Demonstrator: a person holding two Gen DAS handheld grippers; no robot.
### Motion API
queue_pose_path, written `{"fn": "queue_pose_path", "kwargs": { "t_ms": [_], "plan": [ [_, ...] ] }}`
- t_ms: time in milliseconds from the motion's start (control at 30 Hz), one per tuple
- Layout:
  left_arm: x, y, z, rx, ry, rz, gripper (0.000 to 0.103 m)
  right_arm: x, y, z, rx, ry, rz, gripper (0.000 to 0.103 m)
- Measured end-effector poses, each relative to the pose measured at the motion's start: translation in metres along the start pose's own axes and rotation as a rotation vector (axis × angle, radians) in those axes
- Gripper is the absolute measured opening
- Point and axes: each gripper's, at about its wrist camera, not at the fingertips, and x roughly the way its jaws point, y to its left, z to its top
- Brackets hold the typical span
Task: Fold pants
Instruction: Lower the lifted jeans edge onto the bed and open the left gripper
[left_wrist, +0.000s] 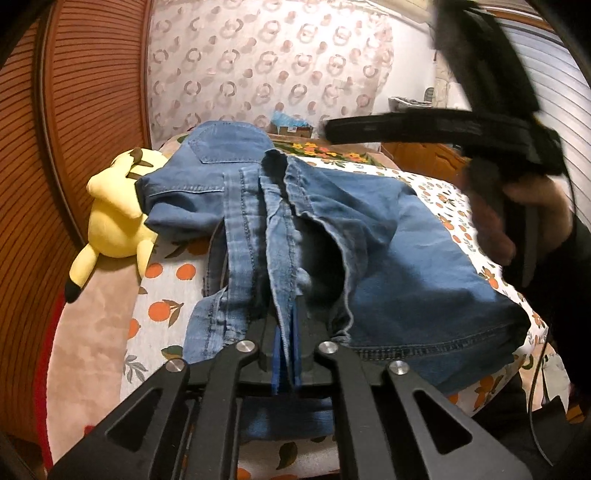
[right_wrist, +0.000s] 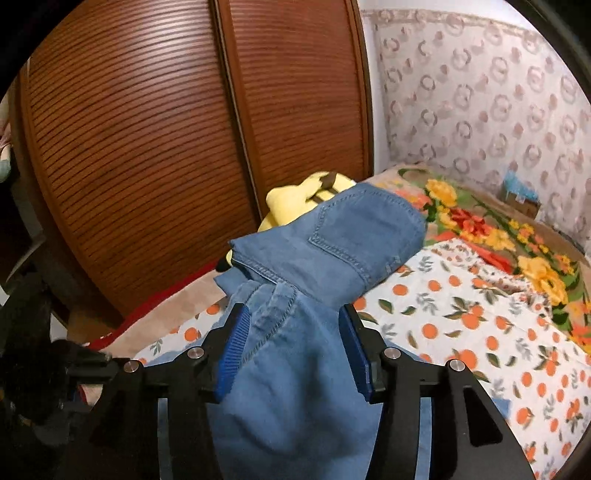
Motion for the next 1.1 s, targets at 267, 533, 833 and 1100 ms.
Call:
{"fn": "queue_pose_path", "kwargs": {
  "t_ms": [267,533,833,1100],
  "plan": [
    [-0.019,0.011,0.005,-0.03,-0.062,0.03,0.047,-0.052,-0.031,-0.05,0.018,-0.026,-0.14,0.052],
    [-0.001,-0.001,0.026,-0.011,-0.063,-0.007,0.047,-0.062,-0.086,-0.101,0.14,0.04,-0.265,0.052],
    [0.049,-0.009,0.077,0.052,-0.006,0.017,0.046,-0.047,-0.107,-0.109,0.218,0.099,-0.294,0.052],
    [0.085,-0.008,0.098,0.114,0.087,0.082,0.012,-0.036,-0.115,-0.113,0.235,0.109,-0.279,0.052]
  ]
}}
